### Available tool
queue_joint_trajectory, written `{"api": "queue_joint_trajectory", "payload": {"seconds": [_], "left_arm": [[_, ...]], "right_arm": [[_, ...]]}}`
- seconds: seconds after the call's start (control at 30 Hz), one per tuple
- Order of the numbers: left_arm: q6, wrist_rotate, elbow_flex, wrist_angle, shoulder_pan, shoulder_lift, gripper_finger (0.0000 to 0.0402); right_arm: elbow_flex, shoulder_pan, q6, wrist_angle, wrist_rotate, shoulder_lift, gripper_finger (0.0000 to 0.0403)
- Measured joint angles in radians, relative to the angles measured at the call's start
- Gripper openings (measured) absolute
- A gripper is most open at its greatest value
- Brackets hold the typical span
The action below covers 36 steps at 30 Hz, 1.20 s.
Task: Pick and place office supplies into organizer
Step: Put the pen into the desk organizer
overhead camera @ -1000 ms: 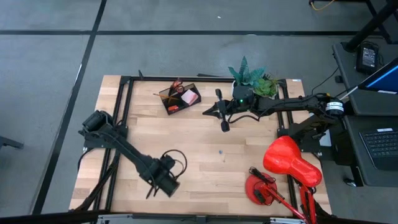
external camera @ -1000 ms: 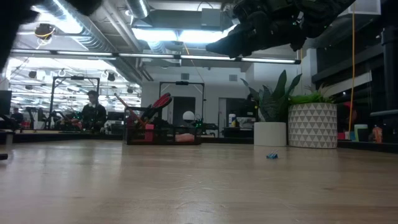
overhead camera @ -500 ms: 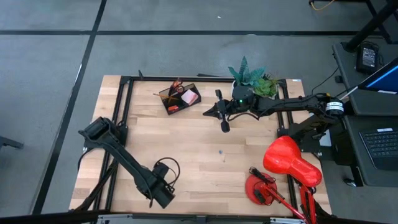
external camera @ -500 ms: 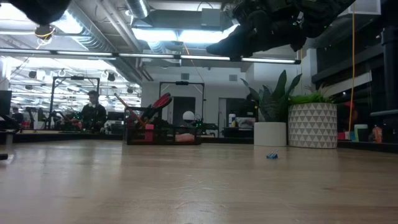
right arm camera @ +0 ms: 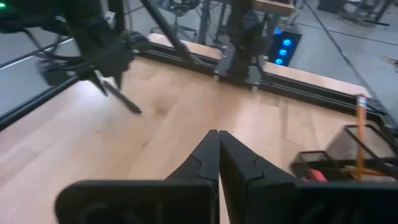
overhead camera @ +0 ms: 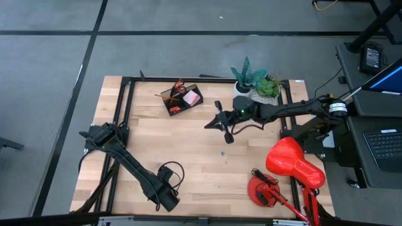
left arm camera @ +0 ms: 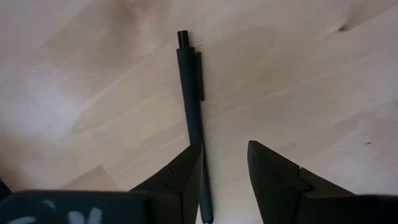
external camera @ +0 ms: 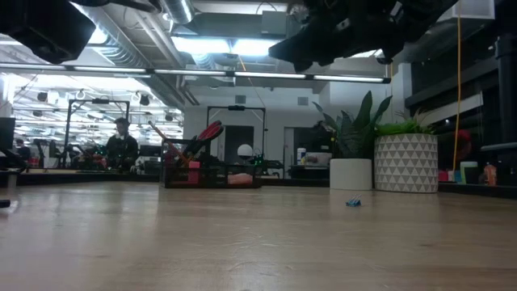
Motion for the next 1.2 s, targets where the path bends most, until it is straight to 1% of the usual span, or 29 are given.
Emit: {"api": "queue_joint_trajectory", "payload": {"seconds": [0.3,0.4,0.5,0.67,0.8,0.9,1.07,1.2], "left_arm": [[-0.003,0.022,-0.002,-0.05,-0.001,0.0,0.012],[-0.009,0.023,-0.032,-0.024,-0.005,-0.005,0.012],[-0.01,0.046,-0.063,0.017,-0.012,-0.006,0.012],[-0.007,0.054,-0.122,0.144,-0.023,-0.007,0.012],[-0.024,0.068,-0.17,0.204,-0.026,-0.017,0.012],[-0.043,0.099,-0.196,0.221,-0.023,-0.018,0.012],[-0.022,0.096,-0.208,0.253,-0.021,-0.019,0.0118],[-0.018,0.103,-0.209,0.262,-0.011,-0.018,0.0097]], "right_arm": [[0.0,0.089,0.002,-0.039,0.0,0.0,0.001],[0.0,0.116,0.02,-0.05,0.0,0.0,0.001],[0.0,0.142,0.029,-0.065,0.0,0.0,0.001],[0.0,0.181,0.03,-0.091,0.0,0.0,0.001],[0.0,0.207,0.03,-0.094,0.0,0.0,0.001],[0.0,0.225,0.03,-0.095,0.0,0.0,0.001],[0.0,0.244,0.03,-0.096,0.0,0.0,0.001],[0.0,0.245,0.029,-0.096,0.0,0.0,0.001]]}}
